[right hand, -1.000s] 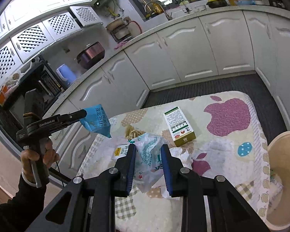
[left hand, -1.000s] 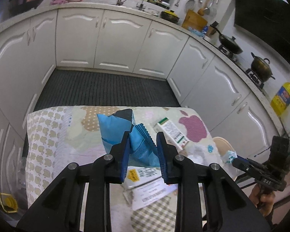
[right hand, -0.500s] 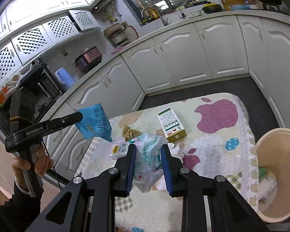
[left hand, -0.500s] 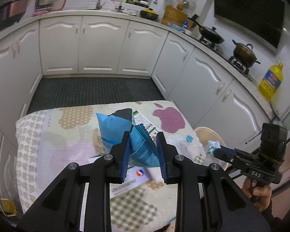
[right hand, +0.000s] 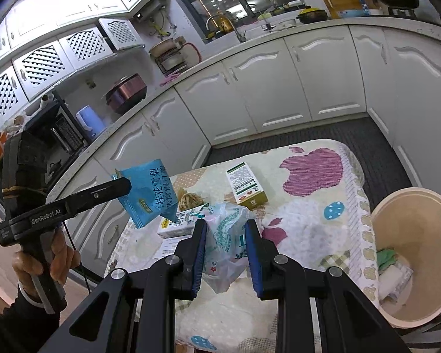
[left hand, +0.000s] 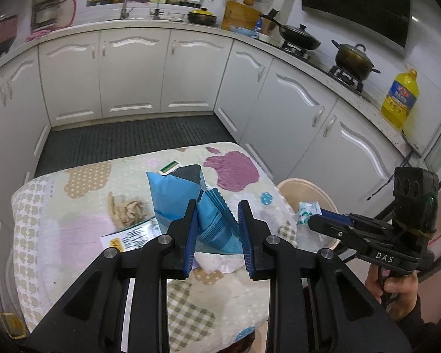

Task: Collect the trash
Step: 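Lift the blue packet with left tool while right tool carries the plastic bag to the bin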

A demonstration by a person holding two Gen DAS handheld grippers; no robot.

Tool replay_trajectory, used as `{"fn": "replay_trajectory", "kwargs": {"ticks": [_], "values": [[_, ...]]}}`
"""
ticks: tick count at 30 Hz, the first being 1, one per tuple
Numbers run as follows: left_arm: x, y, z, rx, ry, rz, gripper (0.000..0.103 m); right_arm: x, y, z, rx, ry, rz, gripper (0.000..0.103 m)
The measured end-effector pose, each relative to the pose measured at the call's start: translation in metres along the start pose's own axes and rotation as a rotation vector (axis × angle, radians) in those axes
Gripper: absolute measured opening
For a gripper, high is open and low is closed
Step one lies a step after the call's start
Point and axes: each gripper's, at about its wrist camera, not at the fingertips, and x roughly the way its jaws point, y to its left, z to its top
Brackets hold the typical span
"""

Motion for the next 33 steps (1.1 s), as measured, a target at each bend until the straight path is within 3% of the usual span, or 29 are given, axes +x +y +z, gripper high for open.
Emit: {"fn": "replay_trajectory", "kwargs": {"ticks": [21,33], "values": [[0.032,-0.058,0.003,0.092,0.037,-0.059,0.024,-0.032,-0.035,-0.014,0.053,-0.022,-0.094,0.025],[0.065,-0.105,0.012,0.115,0.080,-0.178,0.024,-0.058,-0.072,-0.021,0.104,-0.049,-0.201,0.025]]}}
